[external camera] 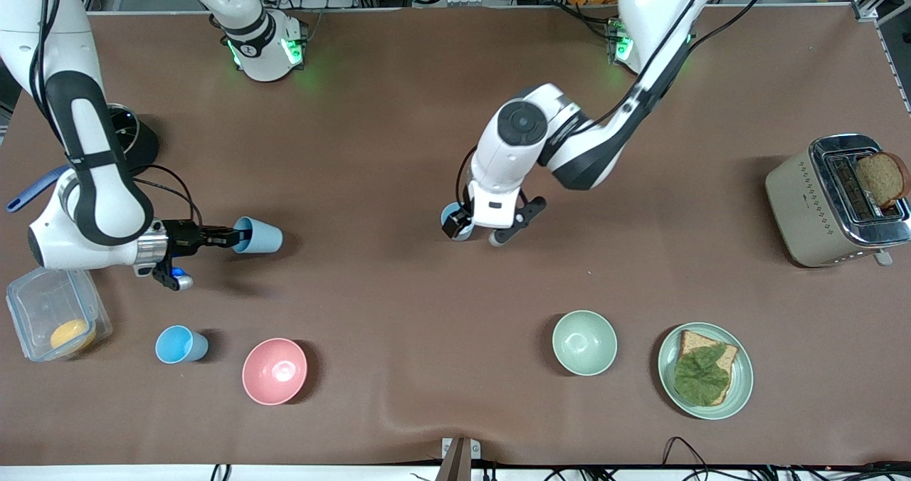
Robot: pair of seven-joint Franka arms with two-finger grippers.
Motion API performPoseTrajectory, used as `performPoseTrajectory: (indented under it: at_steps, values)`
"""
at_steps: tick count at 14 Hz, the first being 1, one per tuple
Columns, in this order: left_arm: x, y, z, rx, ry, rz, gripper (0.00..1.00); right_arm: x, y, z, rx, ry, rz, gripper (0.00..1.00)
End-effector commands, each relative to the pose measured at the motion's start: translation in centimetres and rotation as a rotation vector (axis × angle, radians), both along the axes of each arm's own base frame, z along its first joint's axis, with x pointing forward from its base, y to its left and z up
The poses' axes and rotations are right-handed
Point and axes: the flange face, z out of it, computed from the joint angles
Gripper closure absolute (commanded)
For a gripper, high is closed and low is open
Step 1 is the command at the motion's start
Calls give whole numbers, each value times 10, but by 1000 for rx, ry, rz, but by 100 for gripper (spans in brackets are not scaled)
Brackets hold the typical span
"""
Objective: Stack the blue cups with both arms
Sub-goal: 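Lower the blue cup onto the table and open the left gripper, then withdraw the left gripper while the right gripper carries its cup over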
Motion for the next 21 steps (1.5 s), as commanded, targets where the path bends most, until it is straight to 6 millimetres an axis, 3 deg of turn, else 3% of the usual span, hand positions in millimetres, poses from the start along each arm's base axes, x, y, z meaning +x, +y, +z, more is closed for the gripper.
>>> performPoseTrajectory:
  at_steps: [1, 4, 6, 10, 12, 13, 14, 17, 19, 21]
  values:
    - [8, 37, 56, 55, -57, 40, 0, 6, 62, 16, 28, 87, -90, 100]
    - [20, 88, 104, 136, -72, -27, 0, 9, 120, 73, -32, 125, -137, 100]
    - [27, 125, 126, 181, -52, -95, 0, 5, 142, 118, -78, 167, -158, 100]
    - [37, 192, 156, 231, -12, -209, 0, 0, 162, 199, -168, 275, -159, 100]
    - [44, 229, 171, 229, -12, -270, 0, -15, 226, 219, -309, 257, -116, 100]
    - [47, 249, 178, 228, -8, -301, 0, -23, 269, 229, -411, 215, -91, 100]
    - [48, 265, 187, 223, -8, -333, 0, -31, 308, 235, -504, 167, -86, 100]
    - [47, 306, 207, 180, -5, -391, 0, -56, 408, 209, -579, 75, -68, 100]
    - [40, 322, 220, 194, 2, -431, 0, -65, 449, 190, -592, 19, -76, 100]
    - [30, 333, 236, 202, 29, -465, 0, -68, 477, 168, -584, -5, -131, 100]
